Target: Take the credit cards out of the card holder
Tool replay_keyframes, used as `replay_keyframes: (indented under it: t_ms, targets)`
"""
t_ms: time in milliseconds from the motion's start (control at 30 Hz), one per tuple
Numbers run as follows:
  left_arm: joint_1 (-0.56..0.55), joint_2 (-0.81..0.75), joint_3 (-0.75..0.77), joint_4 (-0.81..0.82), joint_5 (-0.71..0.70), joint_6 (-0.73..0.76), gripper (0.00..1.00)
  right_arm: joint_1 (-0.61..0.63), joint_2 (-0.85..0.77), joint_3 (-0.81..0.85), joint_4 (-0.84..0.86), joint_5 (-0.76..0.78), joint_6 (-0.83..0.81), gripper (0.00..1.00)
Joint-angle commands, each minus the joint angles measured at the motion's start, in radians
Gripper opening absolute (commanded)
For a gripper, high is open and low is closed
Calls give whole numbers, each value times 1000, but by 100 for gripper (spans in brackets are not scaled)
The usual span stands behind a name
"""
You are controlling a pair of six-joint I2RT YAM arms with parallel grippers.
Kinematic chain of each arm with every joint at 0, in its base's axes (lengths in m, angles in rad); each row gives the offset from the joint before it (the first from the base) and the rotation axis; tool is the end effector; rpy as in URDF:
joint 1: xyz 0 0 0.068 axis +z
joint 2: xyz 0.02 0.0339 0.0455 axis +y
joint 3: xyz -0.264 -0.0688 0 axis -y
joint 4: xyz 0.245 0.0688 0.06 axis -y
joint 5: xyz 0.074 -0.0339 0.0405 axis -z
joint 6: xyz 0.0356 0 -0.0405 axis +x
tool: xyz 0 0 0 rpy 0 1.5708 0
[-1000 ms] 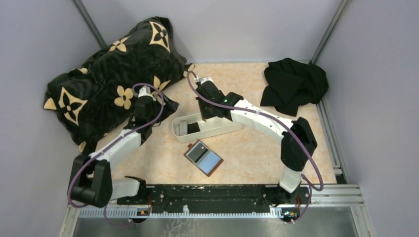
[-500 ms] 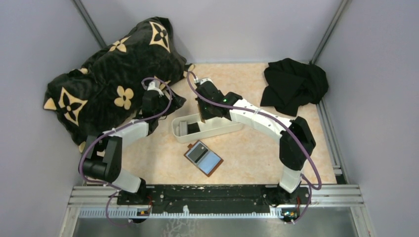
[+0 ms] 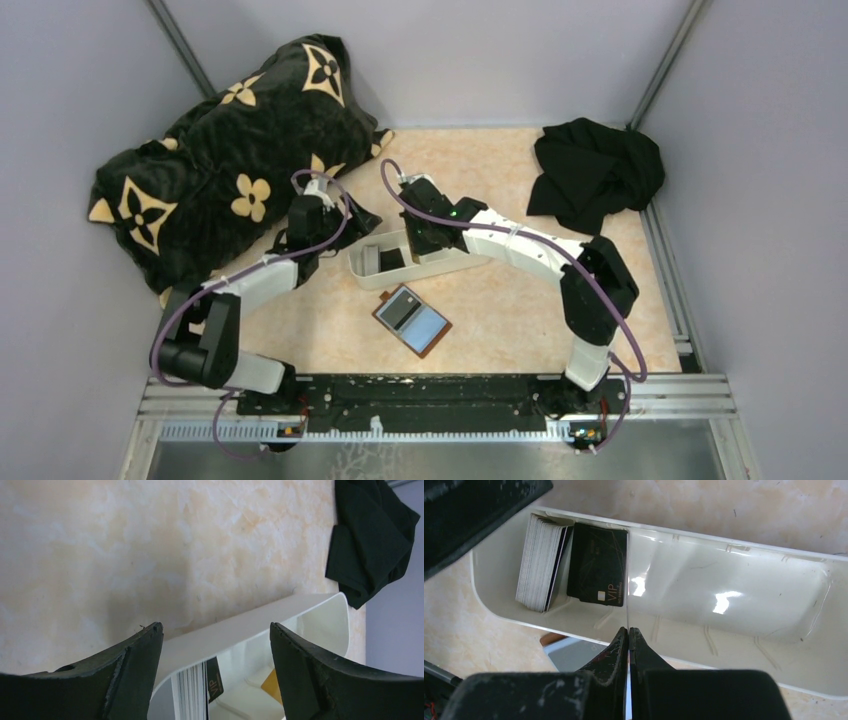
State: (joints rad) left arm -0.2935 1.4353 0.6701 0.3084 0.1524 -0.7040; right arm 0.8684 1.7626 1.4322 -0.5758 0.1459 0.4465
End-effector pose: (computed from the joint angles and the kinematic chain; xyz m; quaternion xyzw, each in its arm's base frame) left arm 0.2862 -0.0921 0.2005 -0.1331 0.8368 -0.3089 0.4320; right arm 0.2552 0.2935 0.2640 -0.1742 0.9269 0.1443 0.2996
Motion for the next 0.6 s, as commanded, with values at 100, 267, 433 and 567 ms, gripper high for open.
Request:
replay_keyframes:
  t_ms: [100, 267, 433, 567]
  targets:
    - [-13, -102, -74, -43, 21, -5, 84, 14, -24, 0, 46, -17, 16, 0]
    - [-12, -138, -87, -61, 36, -5, 85, 29, 15, 19, 47, -26, 24, 0]
    - [-13, -166, -98, -66, 60, -13, 86, 32, 45, 23, 52, -41, 25, 0]
    - [-16, -186, -111, -69, 82, -31, 86, 39, 93, 45, 36, -58, 21, 0]
